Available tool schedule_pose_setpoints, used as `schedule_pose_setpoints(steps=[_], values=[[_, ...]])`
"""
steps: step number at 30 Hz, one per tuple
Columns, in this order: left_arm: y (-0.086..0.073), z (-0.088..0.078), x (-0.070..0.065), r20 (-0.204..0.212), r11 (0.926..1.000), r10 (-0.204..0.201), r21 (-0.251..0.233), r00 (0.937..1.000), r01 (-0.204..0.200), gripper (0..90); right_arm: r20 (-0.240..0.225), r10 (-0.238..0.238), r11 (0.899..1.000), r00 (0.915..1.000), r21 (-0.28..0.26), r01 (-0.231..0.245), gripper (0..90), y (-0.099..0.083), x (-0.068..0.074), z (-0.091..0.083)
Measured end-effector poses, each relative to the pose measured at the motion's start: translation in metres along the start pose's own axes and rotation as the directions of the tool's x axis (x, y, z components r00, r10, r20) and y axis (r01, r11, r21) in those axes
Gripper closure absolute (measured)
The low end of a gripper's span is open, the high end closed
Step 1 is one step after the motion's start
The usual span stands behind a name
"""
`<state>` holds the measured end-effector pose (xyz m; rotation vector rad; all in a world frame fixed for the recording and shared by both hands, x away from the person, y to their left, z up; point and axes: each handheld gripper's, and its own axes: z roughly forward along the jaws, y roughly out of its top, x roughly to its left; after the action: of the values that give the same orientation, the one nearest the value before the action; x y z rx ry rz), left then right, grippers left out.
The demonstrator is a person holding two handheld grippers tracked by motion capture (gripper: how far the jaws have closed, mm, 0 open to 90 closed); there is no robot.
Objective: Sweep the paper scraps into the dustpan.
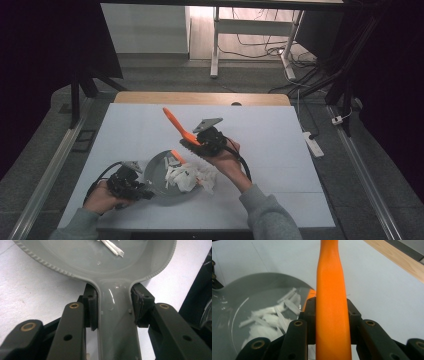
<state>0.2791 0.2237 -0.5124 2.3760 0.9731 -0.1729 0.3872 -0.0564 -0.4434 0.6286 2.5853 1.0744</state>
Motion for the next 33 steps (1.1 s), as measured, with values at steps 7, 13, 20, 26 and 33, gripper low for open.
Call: schedule_pose_setpoints(steps=[7, 13, 20, 26, 33], values=[[-0.001, -0.001, -0.001, 0.003, 1.0, 0.003, -0.001, 1.0, -0.003, 61.4, 0.049, 0.069, 0.998, 0.9964, 0.0, -0.069, 70.6, -0.031, -0.013, -0.025], [-0.001, -0.001, -0.002, 0.0, 1.0, 0.004, 0.001, 1.0, -0.004, 61.4, 0.075, 0.126, 0.992, 0.9892, 0.014, -0.127, 70.5, -0.06, -0.022, -0.038], [-0.002, -0.001, -0.004, -0.001, 1.0, 0.007, 0.002, 1.0, -0.007, 61.3, 0.102, 0.164, 0.985, 0.9812, 0.038, -0.168, 70.6, -0.08, -0.026, -0.042], [-0.005, -0.001, -0.005, 0.006, 1.0, 0.007, -0.002, 1.0, -0.007, 61.3, 0.117, 0.18, 0.981, 0.9766, 0.045, -0.187, 70.5, -0.085, -0.027, -0.043], [-0.006, -0.002, -0.006, 0.006, 0.9999, 0.01, -0.003, 0.9999, -0.01, 61.3, 0.121, 0.202, 0.977, 0.9719, 0.051, -0.209, 70.5, -0.088, -0.027, -0.042]])
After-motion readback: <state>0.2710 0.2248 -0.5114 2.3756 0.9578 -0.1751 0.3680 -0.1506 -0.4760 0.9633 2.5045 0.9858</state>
